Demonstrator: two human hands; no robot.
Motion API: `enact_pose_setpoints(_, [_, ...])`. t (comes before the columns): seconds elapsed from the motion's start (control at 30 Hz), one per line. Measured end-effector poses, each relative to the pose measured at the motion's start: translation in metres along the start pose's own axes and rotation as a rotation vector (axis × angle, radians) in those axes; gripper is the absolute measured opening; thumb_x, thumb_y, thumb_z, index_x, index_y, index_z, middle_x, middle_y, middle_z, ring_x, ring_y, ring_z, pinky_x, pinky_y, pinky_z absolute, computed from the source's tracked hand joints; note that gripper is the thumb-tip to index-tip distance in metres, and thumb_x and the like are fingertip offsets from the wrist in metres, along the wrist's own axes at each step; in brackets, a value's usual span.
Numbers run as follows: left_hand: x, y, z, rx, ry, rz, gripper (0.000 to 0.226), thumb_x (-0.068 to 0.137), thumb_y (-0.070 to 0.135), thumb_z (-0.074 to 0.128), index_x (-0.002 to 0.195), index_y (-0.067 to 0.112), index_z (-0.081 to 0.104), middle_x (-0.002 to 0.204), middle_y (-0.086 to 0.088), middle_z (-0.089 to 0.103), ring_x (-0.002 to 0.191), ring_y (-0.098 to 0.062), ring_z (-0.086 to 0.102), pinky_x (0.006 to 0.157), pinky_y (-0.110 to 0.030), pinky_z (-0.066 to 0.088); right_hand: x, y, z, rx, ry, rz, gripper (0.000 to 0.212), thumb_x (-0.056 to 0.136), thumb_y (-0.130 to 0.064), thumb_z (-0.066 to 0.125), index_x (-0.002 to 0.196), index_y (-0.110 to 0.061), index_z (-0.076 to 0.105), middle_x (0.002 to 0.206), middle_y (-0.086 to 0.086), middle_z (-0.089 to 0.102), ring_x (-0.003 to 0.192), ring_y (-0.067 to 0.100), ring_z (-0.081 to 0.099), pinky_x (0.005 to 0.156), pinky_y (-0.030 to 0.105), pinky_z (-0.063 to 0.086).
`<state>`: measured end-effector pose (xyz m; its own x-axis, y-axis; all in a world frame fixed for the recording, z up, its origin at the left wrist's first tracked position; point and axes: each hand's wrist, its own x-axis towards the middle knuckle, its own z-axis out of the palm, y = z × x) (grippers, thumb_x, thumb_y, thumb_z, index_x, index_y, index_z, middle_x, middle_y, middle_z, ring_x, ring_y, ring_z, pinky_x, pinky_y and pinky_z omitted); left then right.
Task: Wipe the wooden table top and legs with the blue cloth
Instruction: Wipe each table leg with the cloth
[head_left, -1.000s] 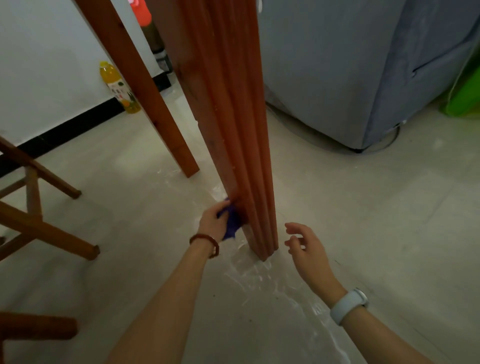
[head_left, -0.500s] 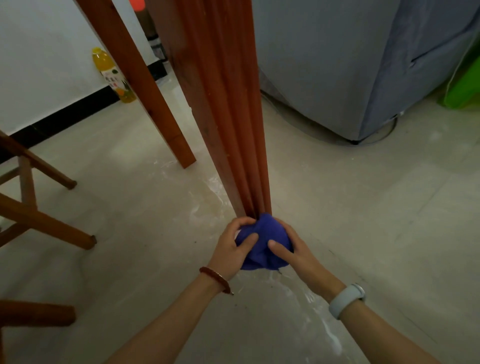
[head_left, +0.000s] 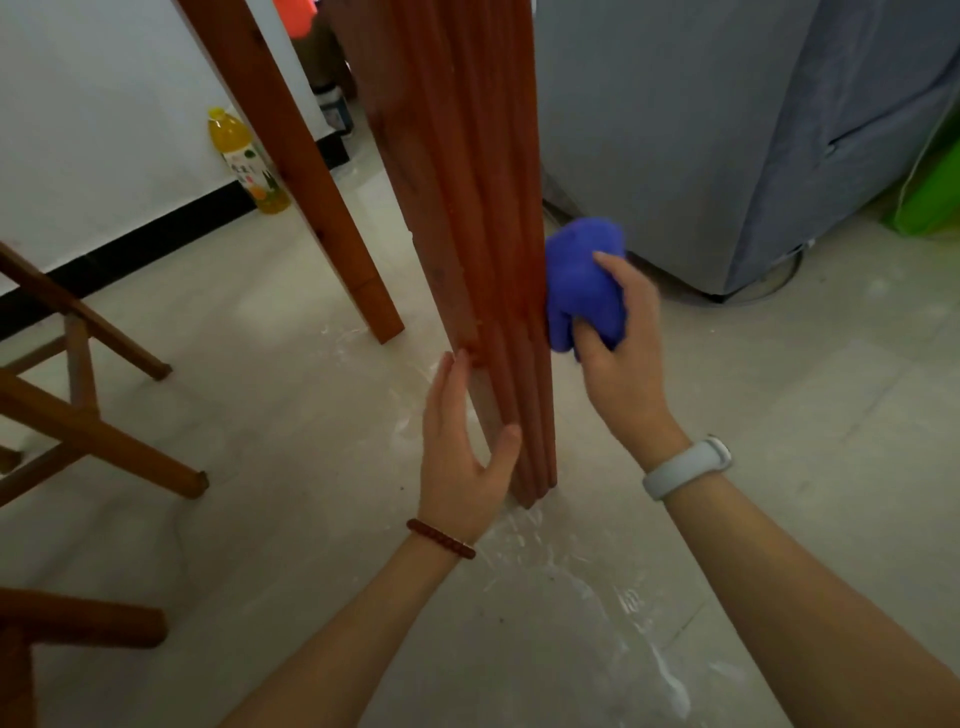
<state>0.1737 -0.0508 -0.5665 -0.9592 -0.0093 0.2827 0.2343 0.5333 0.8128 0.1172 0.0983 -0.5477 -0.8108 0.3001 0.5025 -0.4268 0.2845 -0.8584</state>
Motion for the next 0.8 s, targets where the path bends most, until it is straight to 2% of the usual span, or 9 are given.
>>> enact_pose_setpoints(0.1, [-0.001,0.003,0.003,0.002,-0.085,-0.005,0.080,0.077,0.028,0.058,0.129,0.051,0.003,0.153,0.002,0.015,0.139,-0.012,0.021,0.110,-0.046,0.030,-0.016,0.027,0.019,0.002,-0.118,0.108,0.045,0.076,-0.002,0.044,0.121,-0.008,0.051,0.116,0.010,0.049,0.105,0.012,0.047,0.090,0.003,0.032])
enact_pose_setpoints(0.2, [-0.001,0.000,0.003,0.044,-0.089,-0.008,0.084,0.078,0.027,0.059,0.131,0.049,-0.001,0.153,0.003,0.014,0.139,-0.010,0.018,0.112,-0.043,0.028,-0.055,0.082,0.006,-0.302,-0.446,0.502,0.047,0.074,-0.011,0.040,0.119,-0.008,0.056,0.118,0.022,0.057,0.109,0.032,0.054,0.089,0.025,0.039])
enact_pose_setpoints(0.27, [-0.001,-0.004,0.003,0.079,-0.089,-0.017,0.085,0.080,0.023,0.062,0.135,0.043,0.001,0.153,0.004,0.014,0.139,-0.008,0.017,0.113,-0.039,0.026,-0.065,0.092,-0.010,-0.551,-0.611,0.712,0.043,0.079,-0.004,0.043,0.119,-0.012,0.056,0.118,0.022,0.058,0.108,0.036,0.055,0.089,0.037,0.042])
enact_pose_setpoints(0.37, [-0.001,-0.009,0.004,0.099,-0.108,-0.015,0.086,0.082,0.018,0.063,0.139,0.036,0.003,0.153,0.004,0.014,0.138,-0.004,0.014,0.113,-0.028,0.017,-0.055,0.076,-0.013,-0.420,-0.271,0.599,0.042,0.081,-0.007,0.047,0.123,-0.012,0.050,0.119,0.019,0.054,0.100,0.034,0.056,0.088,0.034,0.044])
enact_pose_setpoints(0.43, [-0.003,-0.012,0.004,0.124,-0.138,-0.014,0.086,0.082,0.019,0.063,0.141,0.033,0.003,0.153,0.003,0.014,0.139,-0.005,0.013,0.111,-0.024,0.013,-0.052,0.048,-0.006,-0.217,0.015,0.377,0.043,0.085,-0.006,0.047,0.128,-0.006,0.044,0.120,0.009,0.045,0.098,0.014,0.050,0.088,0.007,0.037])
enact_pose_setpoints(0.5, [-0.005,-0.013,0.002,0.138,-0.161,-0.026,0.085,0.082,0.019,0.062,0.139,0.035,0.001,0.153,0.002,0.014,0.140,-0.009,0.013,0.111,-0.024,0.013,-0.060,0.026,0.005,-0.165,0.110,0.203,0.044,0.085,0.001,0.045,0.129,0.001,0.040,0.117,0.008,0.038,0.095,0.002,0.041,0.087,-0.003,0.028])
enact_pose_setpoints(0.57, [-0.006,-0.014,0.000,0.150,-0.179,-0.030,0.083,0.081,0.022,0.060,0.136,0.037,-0.001,0.154,0.000,0.013,0.141,-0.012,0.013,0.110,-0.022,0.012,-0.075,0.024,0.010,-0.199,-0.008,0.234,0.045,0.085,0.002,0.045,0.130,0.001,0.040,0.119,0.015,0.039,0.097,0.011,0.044,0.091,0.006,0.031])
enact_pose_setpoints(0.67, [-0.009,-0.014,-0.003,0.197,-0.239,-0.066,0.082,0.083,0.027,0.058,0.139,0.037,-0.002,0.155,-0.002,0.007,0.142,-0.016,0.009,0.111,-0.026,0.014,-0.097,0.057,-0.002,-0.423,-0.361,0.606,0.049,0.085,0.000,0.049,0.133,-0.005,0.041,0.127,0.028,0.043,0.106,0.040,0.052,0.090,0.036,0.039])
enact_pose_setpoints(0.8, [-0.019,-0.013,-0.021,0.604,-0.477,-0.271,0.072,0.089,0.034,0.051,0.144,0.029,0.005,0.155,-0.003,0.001,0.142,-0.024,0.004,0.114,-0.042,0.019,-0.117,0.056,-0.023,-0.582,-0.698,0.795,0.048,0.085,-0.005,0.047,0.133,-0.008,0.040,0.125,0.029,0.048,0.107,0.043,0.053,0.087,0.040,0.042])
